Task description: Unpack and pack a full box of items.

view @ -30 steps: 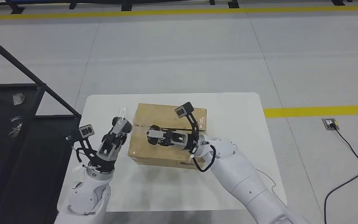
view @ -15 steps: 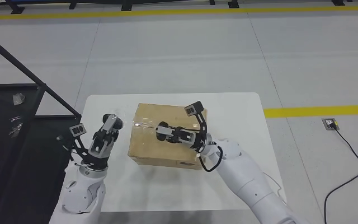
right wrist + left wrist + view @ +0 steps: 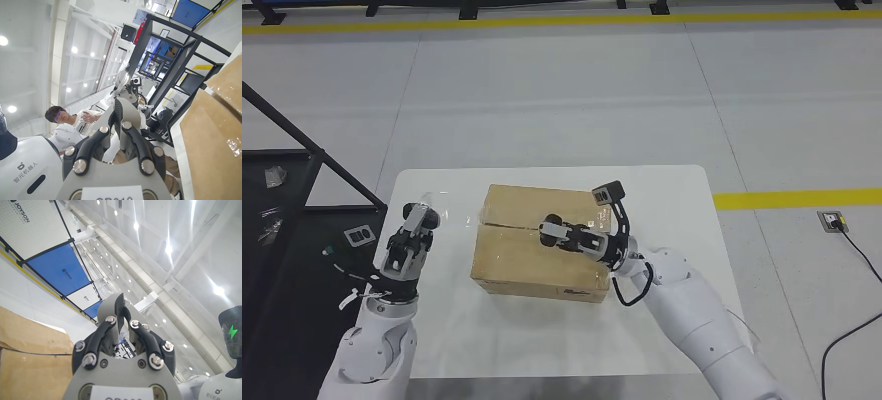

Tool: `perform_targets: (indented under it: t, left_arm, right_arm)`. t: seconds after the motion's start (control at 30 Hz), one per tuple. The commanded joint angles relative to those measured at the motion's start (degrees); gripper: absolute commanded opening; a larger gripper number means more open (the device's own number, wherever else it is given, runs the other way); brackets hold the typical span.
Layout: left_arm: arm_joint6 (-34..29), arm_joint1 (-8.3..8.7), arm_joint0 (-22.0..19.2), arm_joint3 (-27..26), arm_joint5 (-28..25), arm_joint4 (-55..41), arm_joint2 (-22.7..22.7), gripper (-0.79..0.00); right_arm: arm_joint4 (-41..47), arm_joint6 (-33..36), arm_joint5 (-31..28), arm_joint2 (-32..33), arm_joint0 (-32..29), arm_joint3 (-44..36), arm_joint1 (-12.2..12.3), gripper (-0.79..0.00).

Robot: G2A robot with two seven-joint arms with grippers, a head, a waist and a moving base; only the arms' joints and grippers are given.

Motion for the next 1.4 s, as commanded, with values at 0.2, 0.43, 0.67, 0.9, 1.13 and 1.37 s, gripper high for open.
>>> perform_targets:
  t: [0.2,0.43,0.67,0.9,1.13,1.37]
  left_arm:
    - [-0.21,0.11,0.01,1.47,-0.33,-0.2,-0.92,-0.785]
    - [-0.27,0.18,0.21,1.83,-0.47,-0.85,-1.57,-0.785]
    - [-0.3,0.21,0.16,2.0,-0.34,-1.58,-1.91,-0.785]
    - [-0.68,0.2,-0.1,2.1,-0.3,-1.83,-1.64,-0.785]
    - [-0.93,0.14,-0.13,0.24,0.65,-3.57,-1.11,-0.785]
    - [-1.96,0.34,0.25,-2.32,-0.19,1.96,-1.83,-0.785]
  right_arm:
    - [-0.88,-0.35,-0.35,1.74,-1.24,-1.58,1.02,-0.785]
    - [-1.57,-0.66,-0.65,2.72,-1.49,-1.63,1.41,-0.785]
    - [-2.06,-0.85,-0.84,3.41,-1.92,-1.97,1.65,-0.785]
    - [-3.22,-0.99,-0.57,3.45,-1.96,-1.92,1.72,-0.785]
    - [-14.05,-6.35,-0.83,1.6,-1.5,-3.65,1.53,-0.742]
    - [-22.59,-11.57,0.78,0.64,-1.98,-5.96,1.5,0.0]
